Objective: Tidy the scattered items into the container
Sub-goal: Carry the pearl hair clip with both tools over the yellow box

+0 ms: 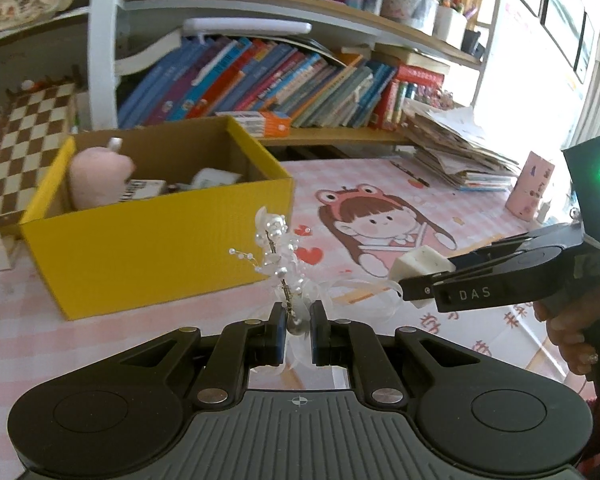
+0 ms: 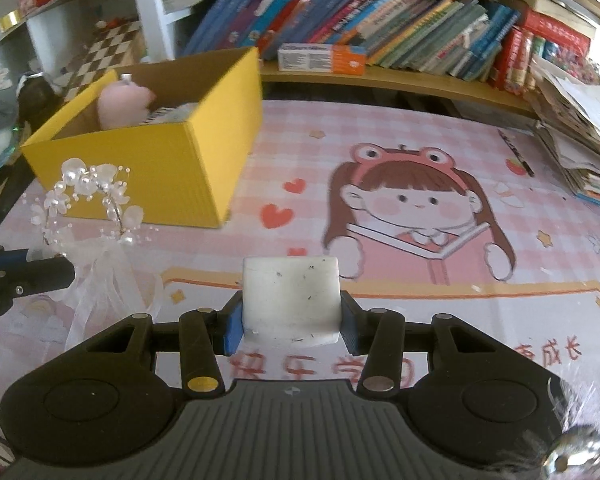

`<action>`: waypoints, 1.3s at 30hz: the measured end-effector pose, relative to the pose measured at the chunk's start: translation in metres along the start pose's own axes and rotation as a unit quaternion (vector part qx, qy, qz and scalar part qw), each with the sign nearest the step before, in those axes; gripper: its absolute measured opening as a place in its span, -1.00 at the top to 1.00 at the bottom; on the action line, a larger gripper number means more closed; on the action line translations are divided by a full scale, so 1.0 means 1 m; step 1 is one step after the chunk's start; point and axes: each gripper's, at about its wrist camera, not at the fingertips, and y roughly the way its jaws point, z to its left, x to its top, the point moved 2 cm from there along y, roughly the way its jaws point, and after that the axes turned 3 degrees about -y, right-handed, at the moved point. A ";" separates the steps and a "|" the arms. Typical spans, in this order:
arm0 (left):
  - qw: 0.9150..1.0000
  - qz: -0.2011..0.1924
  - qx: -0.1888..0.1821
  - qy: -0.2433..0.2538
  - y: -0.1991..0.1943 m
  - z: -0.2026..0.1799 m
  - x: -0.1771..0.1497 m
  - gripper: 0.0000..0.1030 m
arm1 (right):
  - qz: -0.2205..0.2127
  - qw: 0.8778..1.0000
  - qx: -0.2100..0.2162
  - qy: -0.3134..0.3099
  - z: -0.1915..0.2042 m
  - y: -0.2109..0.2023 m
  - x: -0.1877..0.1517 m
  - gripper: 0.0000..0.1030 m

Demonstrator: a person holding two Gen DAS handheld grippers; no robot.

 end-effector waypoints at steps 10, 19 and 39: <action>0.999 -0.040 0.020 -0.016 -0.033 0.037 0.006 0.80 | -0.019 0.999 0.032 -0.028 0.051 -0.002 0.021 0.14; 0.995 -0.087 0.040 -0.035 -0.053 0.066 0.024 0.80 | -0.040 0.996 0.055 -0.057 0.080 -0.005 0.048 0.15; 0.986 -0.153 0.062 -0.029 -0.038 0.101 0.088 0.80 | -0.098 0.988 0.062 -0.100 0.099 -0.003 0.123 0.15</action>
